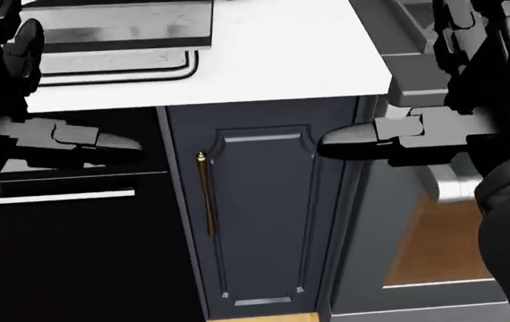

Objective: Place the bread on the rack of the toaster oven.

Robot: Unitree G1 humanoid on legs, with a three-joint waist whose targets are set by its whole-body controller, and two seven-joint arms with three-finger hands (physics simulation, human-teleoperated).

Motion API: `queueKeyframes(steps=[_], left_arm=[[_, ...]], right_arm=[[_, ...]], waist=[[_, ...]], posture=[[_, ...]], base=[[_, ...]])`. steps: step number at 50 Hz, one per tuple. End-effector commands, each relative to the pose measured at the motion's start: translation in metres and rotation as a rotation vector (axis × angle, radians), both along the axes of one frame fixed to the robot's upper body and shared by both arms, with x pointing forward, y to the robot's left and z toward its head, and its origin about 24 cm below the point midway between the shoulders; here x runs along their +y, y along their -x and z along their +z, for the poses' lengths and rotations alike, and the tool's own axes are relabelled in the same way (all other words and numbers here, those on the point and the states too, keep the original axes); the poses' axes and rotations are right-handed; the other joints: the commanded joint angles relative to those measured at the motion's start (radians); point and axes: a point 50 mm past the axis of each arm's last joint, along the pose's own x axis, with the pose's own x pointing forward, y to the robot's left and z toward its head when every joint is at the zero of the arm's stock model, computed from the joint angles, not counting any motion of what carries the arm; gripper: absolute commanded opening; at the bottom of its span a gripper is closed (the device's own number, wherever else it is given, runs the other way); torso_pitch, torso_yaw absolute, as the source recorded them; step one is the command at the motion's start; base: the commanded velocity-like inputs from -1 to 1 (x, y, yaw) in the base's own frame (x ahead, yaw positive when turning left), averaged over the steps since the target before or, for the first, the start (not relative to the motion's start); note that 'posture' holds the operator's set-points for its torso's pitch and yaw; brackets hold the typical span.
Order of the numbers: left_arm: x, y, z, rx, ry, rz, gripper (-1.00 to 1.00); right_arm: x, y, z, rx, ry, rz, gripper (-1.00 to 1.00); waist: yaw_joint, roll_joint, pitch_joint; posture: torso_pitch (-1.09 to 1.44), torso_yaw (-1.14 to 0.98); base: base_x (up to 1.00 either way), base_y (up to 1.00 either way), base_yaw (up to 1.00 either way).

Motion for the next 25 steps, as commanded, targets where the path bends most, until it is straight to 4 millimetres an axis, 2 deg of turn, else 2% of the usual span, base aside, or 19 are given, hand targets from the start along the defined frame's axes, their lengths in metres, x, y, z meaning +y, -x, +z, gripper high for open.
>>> queueKeyframes(steps=[1,3,4,5,6,8,9,10,11,12,14,16,20,22,23,24,25], left_arm=[[0.002,0.005,0.017,-0.076,-0.010,0.013,1.00],[0.003,0.006,0.019,-0.082,-0.011,0.016,1.00],[0.003,0.006,0.019,-0.082,-0.013,0.017,1.00],[0.003,0.006,0.019,-0.083,-0.013,0.018,1.00],[0.003,0.006,0.020,-0.084,-0.016,0.021,1.00],[0.003,0.007,0.023,-0.089,-0.018,0.021,1.00],[0.002,0.009,0.026,-0.094,-0.026,0.023,1.00],[0.002,0.011,0.030,-0.103,-0.029,0.024,1.00],[0.002,0.014,0.034,-0.112,-0.033,0.028,1.00],[0.002,0.016,0.037,-0.115,-0.037,0.028,1.00],[0.002,0.024,0.048,-0.138,-0.047,0.031,1.00],[0.003,0.025,0.051,-0.144,-0.051,0.034,1.00],[0.004,0.025,0.048,-0.139,-0.053,0.040,1.00],[0.004,0.025,0.048,-0.142,-0.050,0.042,1.00],[0.004,0.025,0.048,-0.143,-0.049,0.042,1.00],[0.004,0.024,0.048,-0.142,-0.053,0.043,1.00],[0.004,0.025,0.049,-0.143,-0.053,0.042,1.00]], right_arm=[[0.003,0.005,0.014,-0.068,0.008,0.012,1.00],[0.003,0.006,0.017,-0.076,0.012,0.007,1.00],[0.003,0.006,0.025,-0.082,0.007,0.009,1.00],[0.003,0.007,0.022,-0.081,0.004,0.012,1.00],[0.003,0.008,0.020,-0.085,0.002,0.013,1.00],[0.003,0.009,0.022,-0.090,0.004,0.010,1.00],[0.004,0.010,0.024,-0.095,0.000,0.016,1.00],[0.004,0.011,0.027,-0.103,0.002,0.014,1.00],[0.004,0.013,0.030,-0.110,0.003,0.017,1.00],[0.005,0.013,0.030,-0.111,0.001,0.019,1.00],[0.004,0.015,0.034,-0.123,-0.002,0.016,1.00],[0.004,0.015,0.036,-0.127,-0.004,0.018,1.00],[0.005,0.016,0.036,-0.128,-0.005,0.023,1.00],[0.005,0.017,0.040,-0.133,-0.005,0.024,1.00],[0.005,0.017,0.042,-0.136,-0.004,0.025,1.00],[0.005,0.017,0.042,-0.142,-0.006,0.023,1.00],[0.005,0.017,0.042,-0.142,-0.006,0.024,1.00]], waist=[[0.013,-0.023,-0.037],[0.000,-0.022,-0.056],[0.003,-0.024,-0.061],[0.003,-0.019,-0.058],[0.001,-0.002,-0.055],[-0.004,0.054,-0.037],[-0.004,0.092,-0.042],[0.004,0.148,-0.056],[0.000,0.097,-0.062],[0.006,0.107,-0.062],[0.011,0.089,-0.066],[0.010,0.072,-0.067],[0.002,0.037,-0.045],[0.001,0.010,-0.042],[0.001,-0.011,-0.044],[0.000,-0.044,-0.053],[-0.005,-0.024,-0.051]], posture=[[0.00,0.00],[0.00,0.00],[0.00,0.00],[0.00,0.00],[0.00,0.00],[0.00,0.00],[0.00,0.00],[0.00,0.00],[0.00,0.00],[0.00,0.00],[0.00,0.00],[0.00,0.00],[0.00,0.00],[0.00,0.00],[0.00,0.00],[0.00,0.00],[0.00,0.00]], base=[[0.07,0.55,0.00],[0.02,0.57,0.00],[0.00,0.48,0.00],[0.00,0.37,0.00],[0.00,0.20,0.00],[0.00,0.21,0.00],[0.00,0.20,0.00],[0.00,0.21,0.00],[0.00,0.20,0.00],[0.00,0.20,0.00],[0.00,0.21,0.00],[0.00,0.20,0.00],[0.00,0.21,0.00],[0.00,0.21,0.00],[0.00,0.21,0.00],[0.00,0.21,0.00],[0.00,0.22,0.00]])
